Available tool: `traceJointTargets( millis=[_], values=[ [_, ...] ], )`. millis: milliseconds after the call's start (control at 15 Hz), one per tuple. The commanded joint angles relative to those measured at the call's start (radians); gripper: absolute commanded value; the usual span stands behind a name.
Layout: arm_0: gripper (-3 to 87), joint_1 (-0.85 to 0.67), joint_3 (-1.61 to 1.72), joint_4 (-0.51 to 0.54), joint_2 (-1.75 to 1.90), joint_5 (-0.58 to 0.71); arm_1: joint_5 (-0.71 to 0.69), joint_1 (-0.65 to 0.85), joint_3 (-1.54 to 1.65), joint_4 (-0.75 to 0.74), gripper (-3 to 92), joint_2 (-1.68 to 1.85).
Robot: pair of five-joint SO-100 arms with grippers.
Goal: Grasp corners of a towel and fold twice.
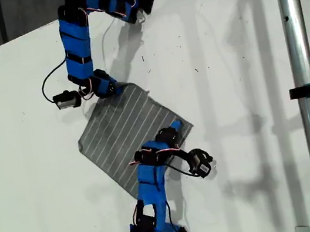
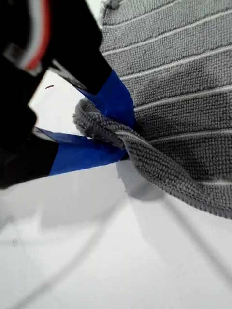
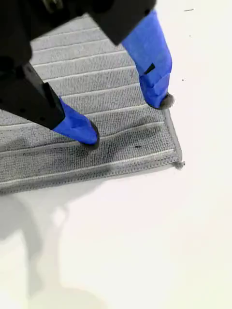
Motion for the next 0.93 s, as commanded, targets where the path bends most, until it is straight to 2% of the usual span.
traceJointTargets(
  millis=[0, 267, 467, 733, 867],
  values=[
    [24.4, 0.006, -0.063, -0.035, -0.034, -0.032, 0.006, -0.015, -0.032, -0.011, -0.2, -0.002],
    [28.8, 0.041, -0.086, -0.055, -0.155, -0.107, 0.014, -0.031, -0.029, -0.008, -0.2, -0.002],
    [28.3, 0.046, -0.087, -0.055, -0.176, -0.112, 0.018, -0.037, -0.029, -0.008, -0.2, 0.0],
    [20.8, 0.044, -0.095, 0.031, -0.187, -0.146, 0.028, -0.048, -0.028, -0.008, -0.2, 0.009],
    [13.7, 0.046, -0.098, 0.052, -0.187, -0.15, 0.031, -0.051, -0.025, -0.008, -0.2, 0.018]
  ],
)
